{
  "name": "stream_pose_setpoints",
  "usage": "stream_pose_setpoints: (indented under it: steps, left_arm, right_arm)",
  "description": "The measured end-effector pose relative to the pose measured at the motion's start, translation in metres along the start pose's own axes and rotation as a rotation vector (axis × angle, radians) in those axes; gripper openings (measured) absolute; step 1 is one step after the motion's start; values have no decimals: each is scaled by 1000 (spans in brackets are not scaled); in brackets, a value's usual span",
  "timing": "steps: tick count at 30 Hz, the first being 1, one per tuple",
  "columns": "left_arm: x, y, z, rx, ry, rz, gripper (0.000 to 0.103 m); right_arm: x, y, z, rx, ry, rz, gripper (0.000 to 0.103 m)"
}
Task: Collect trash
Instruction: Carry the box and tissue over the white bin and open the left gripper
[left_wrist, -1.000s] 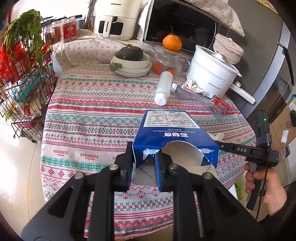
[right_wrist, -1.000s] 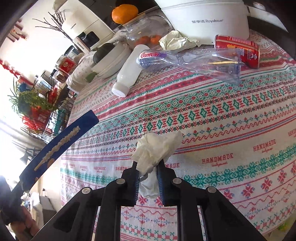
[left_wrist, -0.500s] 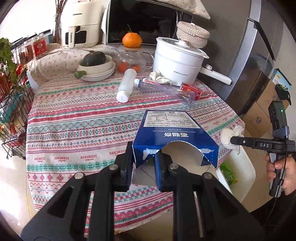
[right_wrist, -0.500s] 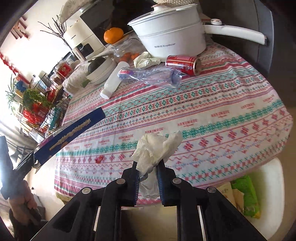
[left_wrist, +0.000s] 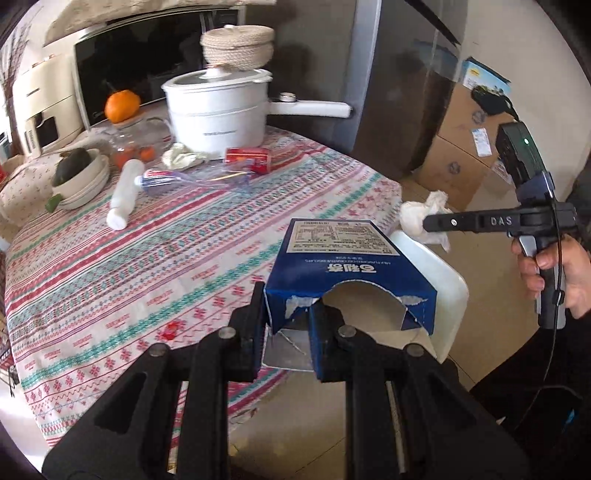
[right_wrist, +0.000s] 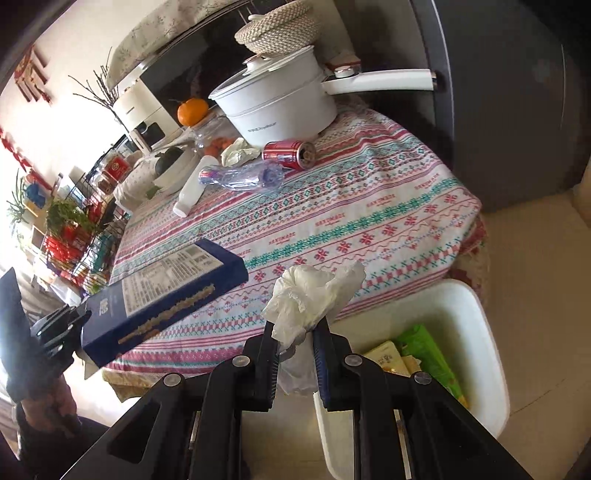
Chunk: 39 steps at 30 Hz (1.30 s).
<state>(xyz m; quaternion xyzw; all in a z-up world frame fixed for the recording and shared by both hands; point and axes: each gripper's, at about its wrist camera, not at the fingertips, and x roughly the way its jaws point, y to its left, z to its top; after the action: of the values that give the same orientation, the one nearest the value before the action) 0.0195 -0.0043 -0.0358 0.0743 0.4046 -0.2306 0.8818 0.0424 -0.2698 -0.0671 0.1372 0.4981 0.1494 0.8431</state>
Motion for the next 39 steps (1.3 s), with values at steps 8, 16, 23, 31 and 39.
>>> stream_pose_setpoints:
  steps: [8, 16, 23, 31, 39]
  left_arm:
    - [40, -76, 2, 203, 109, -108, 22]
    - [91, -124, -8, 346, 246, -124, 23]
    - [117, -143, -11, 385, 282, -112, 24]
    - [124, -144, -9, 382, 296, -105, 56]
    - [117, -131, -12, 370, 306, -93, 69]
  right_arm:
    - [-18, -48, -13, 57, 1, -59, 18]
    - [-25, -83, -27, 103, 17, -95, 19]
    - [-22, -103, -32, 133, 39, -118, 19]
    - [-18, -108, -32, 143, 56, -112, 21]
    - [-15, -110, -34, 138, 74, -115, 22]
